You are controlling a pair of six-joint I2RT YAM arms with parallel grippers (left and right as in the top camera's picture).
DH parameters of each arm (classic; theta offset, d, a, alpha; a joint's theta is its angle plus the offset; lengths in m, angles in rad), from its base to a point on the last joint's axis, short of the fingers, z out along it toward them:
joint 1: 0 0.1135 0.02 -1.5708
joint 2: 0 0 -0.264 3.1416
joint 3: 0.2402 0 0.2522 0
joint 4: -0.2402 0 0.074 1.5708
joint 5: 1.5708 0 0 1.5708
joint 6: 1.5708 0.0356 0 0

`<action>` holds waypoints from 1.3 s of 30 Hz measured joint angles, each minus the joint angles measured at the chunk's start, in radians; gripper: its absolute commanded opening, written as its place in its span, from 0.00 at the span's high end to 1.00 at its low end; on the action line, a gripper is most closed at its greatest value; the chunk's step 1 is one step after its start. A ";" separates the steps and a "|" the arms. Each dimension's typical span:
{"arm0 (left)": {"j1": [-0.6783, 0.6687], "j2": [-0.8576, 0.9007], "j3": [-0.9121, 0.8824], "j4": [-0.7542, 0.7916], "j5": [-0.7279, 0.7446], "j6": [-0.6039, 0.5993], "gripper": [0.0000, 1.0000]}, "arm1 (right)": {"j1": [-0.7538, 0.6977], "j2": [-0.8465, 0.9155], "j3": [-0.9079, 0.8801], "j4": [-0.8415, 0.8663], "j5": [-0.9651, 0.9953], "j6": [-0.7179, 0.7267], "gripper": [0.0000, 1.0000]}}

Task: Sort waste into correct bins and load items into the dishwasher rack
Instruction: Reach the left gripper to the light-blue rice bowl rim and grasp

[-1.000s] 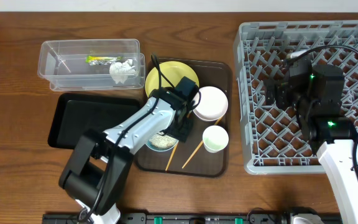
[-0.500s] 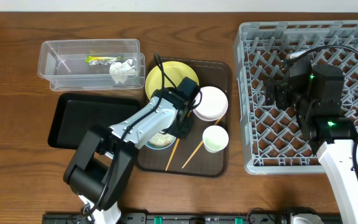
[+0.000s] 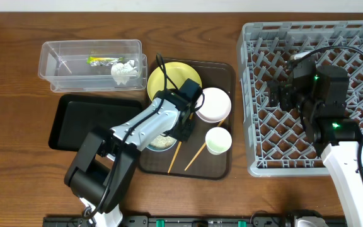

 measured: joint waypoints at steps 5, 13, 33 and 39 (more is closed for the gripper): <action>0.000 0.000 0.000 -0.004 -0.015 0.002 0.63 | 0.000 0.000 0.000 0.000 0.000 0.000 0.01; -0.005 0.000 0.016 -0.008 -0.020 0.000 0.61 | 0.000 0.000 0.000 0.000 0.000 0.000 0.01; -0.050 -0.005 0.020 -0.011 -0.068 0.003 0.88 | 0.000 0.000 0.000 -0.009 0.000 0.000 0.01; -0.050 -0.005 0.020 -0.013 -0.089 0.003 0.94 | 0.000 0.000 0.000 -0.010 0.000 0.000 0.01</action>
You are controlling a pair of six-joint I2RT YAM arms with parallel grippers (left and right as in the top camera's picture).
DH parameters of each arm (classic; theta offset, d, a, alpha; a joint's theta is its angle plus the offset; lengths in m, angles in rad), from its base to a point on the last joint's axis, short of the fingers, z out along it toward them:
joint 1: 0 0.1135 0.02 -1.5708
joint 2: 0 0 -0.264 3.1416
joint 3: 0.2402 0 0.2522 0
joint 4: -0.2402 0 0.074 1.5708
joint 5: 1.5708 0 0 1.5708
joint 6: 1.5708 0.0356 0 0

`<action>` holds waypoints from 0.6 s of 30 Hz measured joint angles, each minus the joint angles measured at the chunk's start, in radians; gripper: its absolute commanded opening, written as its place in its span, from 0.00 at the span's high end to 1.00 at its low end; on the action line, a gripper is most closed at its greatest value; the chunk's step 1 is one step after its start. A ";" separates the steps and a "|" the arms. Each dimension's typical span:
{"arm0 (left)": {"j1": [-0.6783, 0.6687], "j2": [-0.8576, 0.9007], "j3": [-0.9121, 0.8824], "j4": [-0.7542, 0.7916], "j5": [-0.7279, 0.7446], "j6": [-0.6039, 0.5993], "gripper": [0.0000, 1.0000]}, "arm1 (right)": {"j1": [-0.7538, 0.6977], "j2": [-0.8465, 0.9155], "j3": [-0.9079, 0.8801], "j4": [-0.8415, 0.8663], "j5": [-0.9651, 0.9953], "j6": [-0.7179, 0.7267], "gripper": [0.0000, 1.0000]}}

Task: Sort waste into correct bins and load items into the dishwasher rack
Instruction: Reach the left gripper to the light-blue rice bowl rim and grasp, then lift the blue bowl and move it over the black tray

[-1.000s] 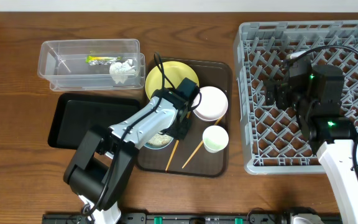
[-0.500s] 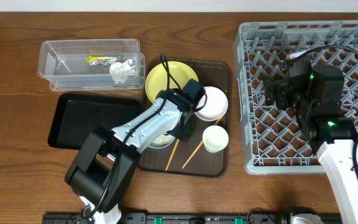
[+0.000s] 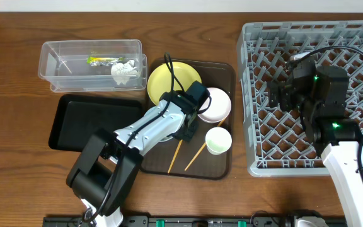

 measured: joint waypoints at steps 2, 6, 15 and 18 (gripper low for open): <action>0.000 -0.002 0.000 -0.002 -0.005 0.000 0.94 | 0.000 0.000 0.000 0.000 0.000 0.000 0.01; 0.000 -0.039 0.000 -0.016 -0.006 -0.013 0.94 | 0.000 0.000 0.000 0.000 0.000 0.000 0.01; 0.023 -0.242 0.001 -0.016 -0.002 -0.019 0.94 | 0.000 0.000 0.000 0.000 0.000 0.000 0.01; 0.069 -0.306 0.002 -0.016 0.002 -0.022 0.94 | 0.000 0.000 0.000 0.001 0.000 0.000 0.01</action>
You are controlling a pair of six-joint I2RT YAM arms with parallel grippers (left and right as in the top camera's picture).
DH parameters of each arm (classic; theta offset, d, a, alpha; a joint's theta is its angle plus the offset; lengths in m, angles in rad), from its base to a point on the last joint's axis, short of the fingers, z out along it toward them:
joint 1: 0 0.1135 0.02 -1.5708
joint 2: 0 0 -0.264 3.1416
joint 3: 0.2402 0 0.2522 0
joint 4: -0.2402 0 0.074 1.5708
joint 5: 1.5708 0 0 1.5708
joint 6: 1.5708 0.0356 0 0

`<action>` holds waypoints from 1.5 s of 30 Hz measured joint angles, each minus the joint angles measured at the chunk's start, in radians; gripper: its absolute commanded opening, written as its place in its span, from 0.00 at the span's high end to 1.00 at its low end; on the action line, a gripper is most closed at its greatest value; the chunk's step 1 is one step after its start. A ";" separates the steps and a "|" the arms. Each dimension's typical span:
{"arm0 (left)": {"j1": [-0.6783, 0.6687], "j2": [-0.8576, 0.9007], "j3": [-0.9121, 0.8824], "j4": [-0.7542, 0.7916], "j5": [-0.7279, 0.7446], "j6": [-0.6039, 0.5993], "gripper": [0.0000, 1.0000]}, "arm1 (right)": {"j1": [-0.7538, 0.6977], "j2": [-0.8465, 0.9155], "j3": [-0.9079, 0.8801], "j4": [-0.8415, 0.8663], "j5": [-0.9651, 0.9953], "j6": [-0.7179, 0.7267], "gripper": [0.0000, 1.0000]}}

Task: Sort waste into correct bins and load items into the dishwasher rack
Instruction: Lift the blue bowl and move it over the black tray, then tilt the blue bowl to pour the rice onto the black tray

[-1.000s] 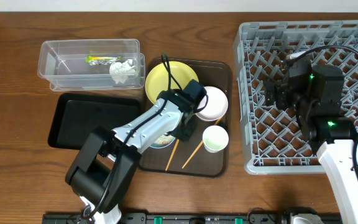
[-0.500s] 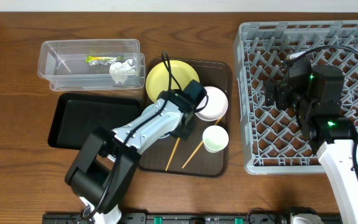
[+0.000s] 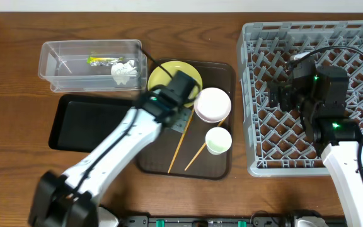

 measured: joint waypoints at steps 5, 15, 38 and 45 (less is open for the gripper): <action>0.154 -0.064 0.003 0.000 0.053 -0.006 0.94 | 0.000 0.000 0.000 0.001 0.000 0.000 0.01; 0.597 -0.063 -0.003 0.007 0.380 -0.005 0.94 | 0.000 0.000 0.000 0.002 0.000 0.000 0.01; 1.163 0.222 -0.103 0.037 1.493 0.194 0.94 | 0.000 0.000 0.000 0.002 0.002 0.000 0.01; 1.169 0.233 -0.103 0.026 1.570 0.182 0.94 | 0.000 0.000 0.000 0.002 0.003 0.000 0.01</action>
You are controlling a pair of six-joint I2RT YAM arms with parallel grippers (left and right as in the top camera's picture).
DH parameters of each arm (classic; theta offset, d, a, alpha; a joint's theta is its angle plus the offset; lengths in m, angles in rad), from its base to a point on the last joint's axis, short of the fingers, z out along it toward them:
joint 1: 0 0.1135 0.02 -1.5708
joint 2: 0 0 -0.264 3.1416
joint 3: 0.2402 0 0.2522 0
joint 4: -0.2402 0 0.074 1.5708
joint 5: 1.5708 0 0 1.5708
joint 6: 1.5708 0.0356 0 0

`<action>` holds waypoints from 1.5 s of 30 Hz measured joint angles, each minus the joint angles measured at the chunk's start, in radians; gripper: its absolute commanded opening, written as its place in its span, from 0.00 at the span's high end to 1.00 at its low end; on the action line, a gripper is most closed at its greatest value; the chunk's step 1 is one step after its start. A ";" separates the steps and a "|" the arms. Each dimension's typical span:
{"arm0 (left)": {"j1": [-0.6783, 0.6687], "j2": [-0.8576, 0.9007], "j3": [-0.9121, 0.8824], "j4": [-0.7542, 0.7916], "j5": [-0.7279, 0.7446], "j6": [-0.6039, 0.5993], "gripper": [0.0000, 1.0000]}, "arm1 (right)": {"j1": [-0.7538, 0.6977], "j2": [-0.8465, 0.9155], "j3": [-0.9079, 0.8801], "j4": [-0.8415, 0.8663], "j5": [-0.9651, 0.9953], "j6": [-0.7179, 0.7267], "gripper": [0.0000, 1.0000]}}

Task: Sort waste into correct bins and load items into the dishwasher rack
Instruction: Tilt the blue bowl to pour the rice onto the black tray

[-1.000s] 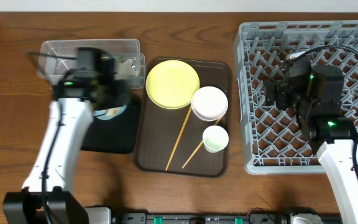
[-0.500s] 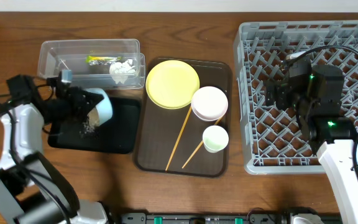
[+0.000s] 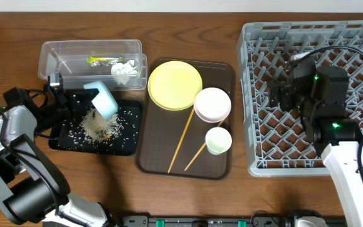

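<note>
My left gripper [image 3: 87,94] is shut on the rim of a light-blue bowl [image 3: 103,99], which is tipped on its side over the black tray [image 3: 128,147]. A heap of rice [image 3: 97,128] lies on that tray beneath the bowl, with loose grains scattered around it. On the brown tray [image 3: 149,161] sit a yellow plate [image 3: 174,84], a white bowl [image 3: 212,104], a small white-and-green cup [image 3: 218,140] and two chopsticks [image 3: 181,140]. My right gripper [image 3: 281,94] hovers over the grey dishwasher rack [image 3: 251,126] with nothing in it; its opening is unclear.
A clear plastic bin [image 3: 62,60] behind the black tray holds a yellow-green wrapper [image 3: 103,60] and crumpled tissue [image 3: 125,69]. The rack fills the right side of the table. Cables trail from the left arm at the table's left edge.
The left arm was over the brown tray beside the yellow plate. Now it is at the far left, holding the blue bowl tipped over the black tray, and rice lies on that tray. The right arm is unmoved.
First the left gripper was down on the brown tray at a bowl of rice in its front left part. It stayed there, then was up near the yellow plate with the bowl's spot bare. Now the bowl is tipped over the black tray, rice spilled. The right arm never moved.
</note>
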 measured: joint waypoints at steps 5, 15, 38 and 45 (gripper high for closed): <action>0.000 0.000 0.000 0.000 0.017 -0.004 0.94 | 0.000 0.000 0.000 0.000 0.000 0.000 0.01; 0.000 0.000 0.000 0.000 0.024 -0.004 0.94 | 0.000 0.000 0.000 0.000 0.000 0.000 0.01; 0.000 0.000 0.000 0.010 -0.075 -0.009 0.94 | 0.000 0.000 0.000 0.000 0.001 0.000 0.01; 0.000 0.000 0.000 0.020 -0.039 0.016 0.94 | 0.000 0.000 0.000 0.000 0.004 0.000 0.01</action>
